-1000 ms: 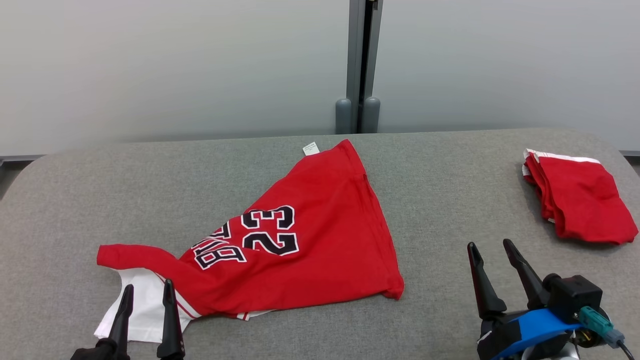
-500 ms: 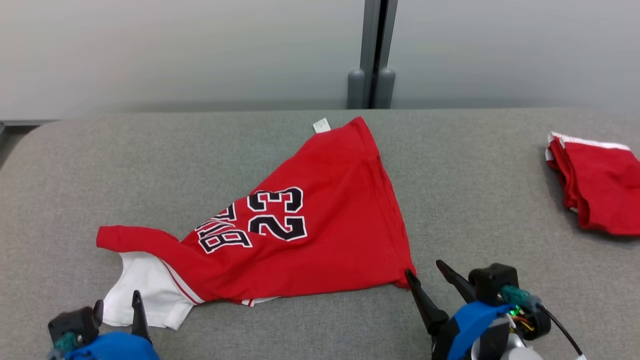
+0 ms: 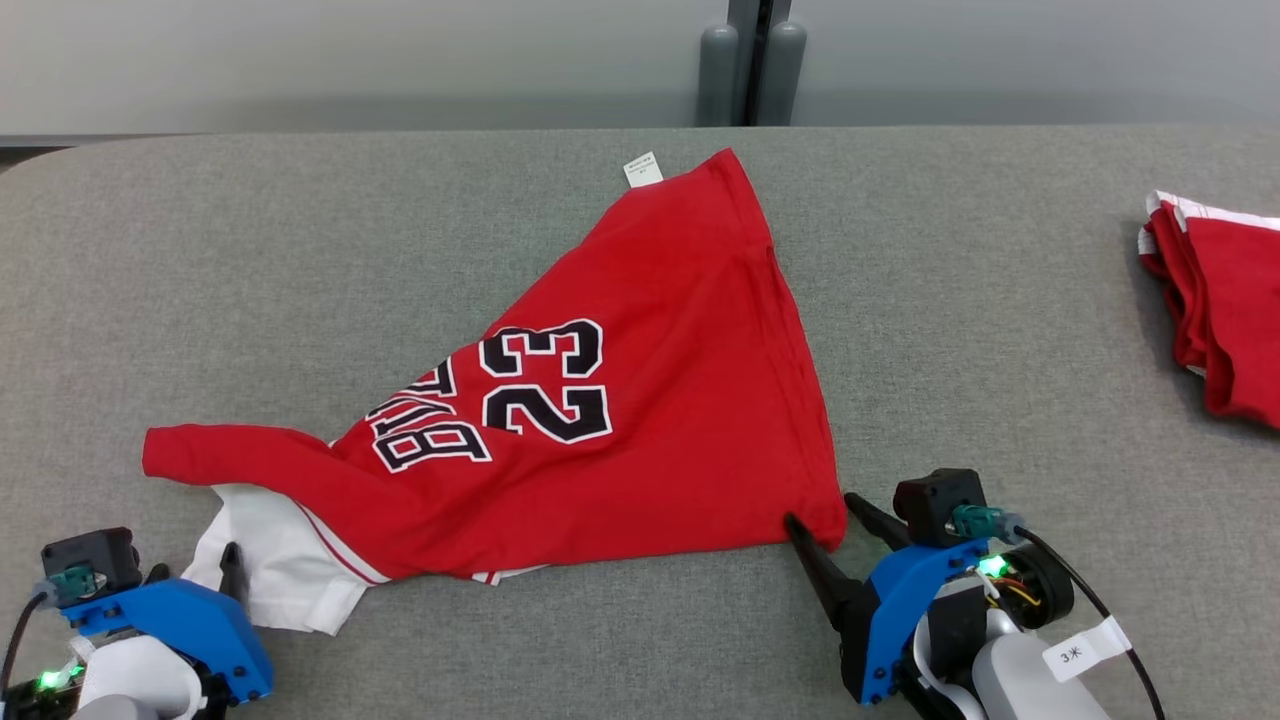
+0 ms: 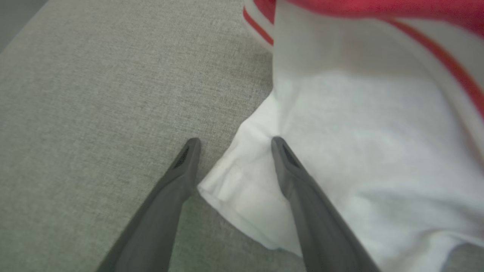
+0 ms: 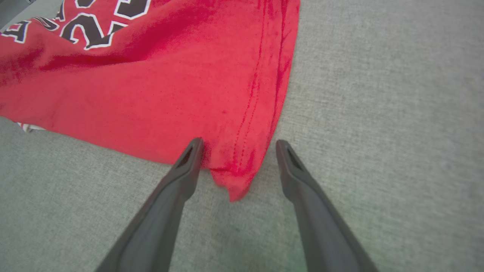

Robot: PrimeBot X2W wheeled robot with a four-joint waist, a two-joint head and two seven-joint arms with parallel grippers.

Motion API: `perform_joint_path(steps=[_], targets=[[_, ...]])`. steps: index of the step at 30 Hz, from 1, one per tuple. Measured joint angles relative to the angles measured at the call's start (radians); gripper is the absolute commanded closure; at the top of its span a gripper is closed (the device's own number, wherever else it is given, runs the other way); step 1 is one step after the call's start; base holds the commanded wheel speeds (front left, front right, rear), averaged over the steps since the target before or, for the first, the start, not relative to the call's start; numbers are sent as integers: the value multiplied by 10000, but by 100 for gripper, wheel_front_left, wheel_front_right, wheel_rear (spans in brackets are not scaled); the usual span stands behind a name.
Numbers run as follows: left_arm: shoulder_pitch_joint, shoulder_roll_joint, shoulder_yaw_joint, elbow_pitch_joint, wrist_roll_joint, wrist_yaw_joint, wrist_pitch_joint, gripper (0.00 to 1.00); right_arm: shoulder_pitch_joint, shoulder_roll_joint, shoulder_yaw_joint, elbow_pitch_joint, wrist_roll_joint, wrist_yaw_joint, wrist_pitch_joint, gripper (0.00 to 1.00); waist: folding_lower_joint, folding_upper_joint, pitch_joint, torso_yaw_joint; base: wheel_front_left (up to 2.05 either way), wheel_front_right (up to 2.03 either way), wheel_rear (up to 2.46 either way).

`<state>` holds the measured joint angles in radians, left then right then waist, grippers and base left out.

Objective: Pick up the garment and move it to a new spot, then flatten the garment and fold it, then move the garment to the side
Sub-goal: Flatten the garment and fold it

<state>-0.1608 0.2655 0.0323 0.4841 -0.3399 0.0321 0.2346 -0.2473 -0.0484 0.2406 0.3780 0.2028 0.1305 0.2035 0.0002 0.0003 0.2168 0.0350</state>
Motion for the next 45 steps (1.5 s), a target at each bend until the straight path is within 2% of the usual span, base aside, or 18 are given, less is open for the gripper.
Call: perform_joint_path(steps=[11,12,13,14,16,17,20,26,27,28,29,38,42,45], targets=[[39,376,-17,-263,-809,-865,1306,0,167,6,-244,-412,-449,2,878,0,-3,-3,270,135,0,0,0],[58,391,-46,-309,-851,-915,1432,15,186,10,-291,-449,-510,4,961,0,-3,-3,286,143,0,0,0],[70,412,-84,-347,-890,-953,1544,38,212,12,-322,-481,-581,4,1047,0,-3,-3,300,150,0,0,0],[75,426,-98,-378,-940,-988,1636,50,243,15,-372,-523,-633,6,1114,0,-3,-3,312,159,0,0,0],[97,420,-136,-464,-1005,-1024,1718,71,276,27,-523,-596,-890,13,1298,0,-4,-4,333,181,0,0,0],[105,420,-153,-497,-1005,-1028,1732,76,281,23,-522,-662,-849,12,1398,0,-4,-4,347,191,0,0,0],[112,393,-203,-570,-1005,-1028,1741,100,314,10,-443,-815,-709,4,1290,0,-3,-4,409,184,0,0,0],[85,359,-382,-537,-1018,-1020,1741,100,52,-17,-65,-489,-500,-2,1122,0,-4,-4,452,180,0,0,0],[65,351,-399,-516,-1018,-1020,1739,100,29,-21,-19,-441,-500,-2,1101,7,-4,-4,446,190,0,0,0],[50,328,-408,-502,-1018,-1018,1714,100,19,-19,6,-408,-504,-2,1009,74,-3,-4,434,204,0,0,0],[46,293,-420,-481,-1020,-1018,1666,100,4,-21,17,-360,-510,-2,945,100,-3,-4,419,216,0,0,0],[188,13,-431,-525,-1175,-1032,744,100,-105,0,-305,-535,-382,2,-349,100,-1,-2,131,273,0,0,0],[340,-550,-75,-1277,-1818,-1164,-150,100,-92,2,-683,-911,-316,2,-903,100,0,0,-65,280,0,0,0],[347,-740,13,-2180,-2230,-1335,-635,100,-4,2,-1187,-1369,-293,2,-1237,100,-1,0,-251,323,0,0,0]])
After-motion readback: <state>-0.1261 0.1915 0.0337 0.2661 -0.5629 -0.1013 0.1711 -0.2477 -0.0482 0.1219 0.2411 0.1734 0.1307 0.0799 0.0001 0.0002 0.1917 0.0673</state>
